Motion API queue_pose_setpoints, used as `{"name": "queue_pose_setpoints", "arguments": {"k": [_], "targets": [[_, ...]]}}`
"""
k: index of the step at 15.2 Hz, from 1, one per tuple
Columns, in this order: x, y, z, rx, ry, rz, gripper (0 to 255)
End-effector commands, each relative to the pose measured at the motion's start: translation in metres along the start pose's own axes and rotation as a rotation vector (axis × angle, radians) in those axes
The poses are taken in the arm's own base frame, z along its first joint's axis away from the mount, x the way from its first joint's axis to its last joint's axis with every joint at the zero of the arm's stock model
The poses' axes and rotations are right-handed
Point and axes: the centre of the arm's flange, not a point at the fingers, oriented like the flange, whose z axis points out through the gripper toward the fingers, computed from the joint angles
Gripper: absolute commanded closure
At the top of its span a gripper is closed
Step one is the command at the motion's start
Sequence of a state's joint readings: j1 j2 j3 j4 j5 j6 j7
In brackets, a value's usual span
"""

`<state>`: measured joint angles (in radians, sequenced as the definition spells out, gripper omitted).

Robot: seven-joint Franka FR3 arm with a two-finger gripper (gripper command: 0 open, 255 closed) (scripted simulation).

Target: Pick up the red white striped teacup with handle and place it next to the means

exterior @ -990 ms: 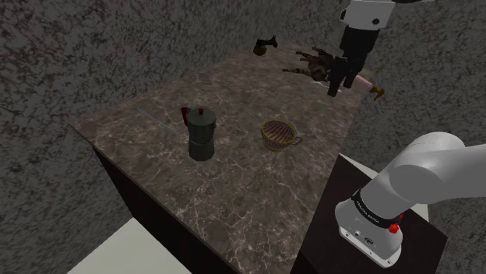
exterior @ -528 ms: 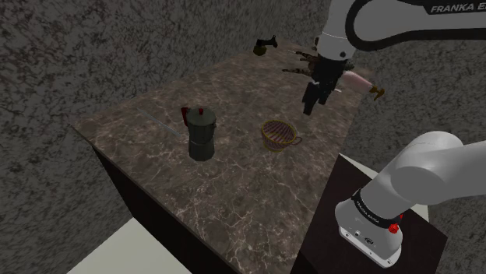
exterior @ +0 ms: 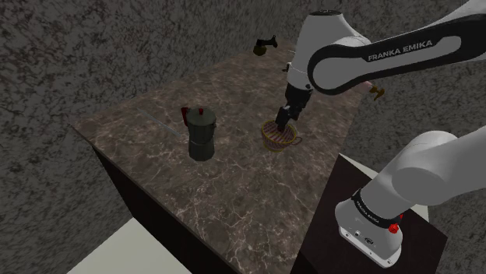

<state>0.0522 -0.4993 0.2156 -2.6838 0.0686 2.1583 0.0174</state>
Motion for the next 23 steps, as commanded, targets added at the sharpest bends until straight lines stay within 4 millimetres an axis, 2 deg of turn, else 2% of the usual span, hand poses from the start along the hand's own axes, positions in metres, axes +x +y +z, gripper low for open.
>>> {"name": "queue_pose_setpoints", "arguments": {"k": [1, 5, 12, 20, 21, 23], "targets": [[0.011, -0.012, 0.019, -0.007, 0.021, -0.018, 0], [0.032, -0.029, 0.057, -0.021, 0.053, -0.049, 0], [0.034, -0.028, 0.094, -0.021, 0.053, -0.049, 0], [0.034, -0.028, 0.097, -0.021, 0.053, -0.049, 0], [0.034, -0.028, 0.097, -0.021, 0.053, -0.049, 255], [0.034, -0.028, 0.097, -0.021, 0.053, -0.049, 255]]}}
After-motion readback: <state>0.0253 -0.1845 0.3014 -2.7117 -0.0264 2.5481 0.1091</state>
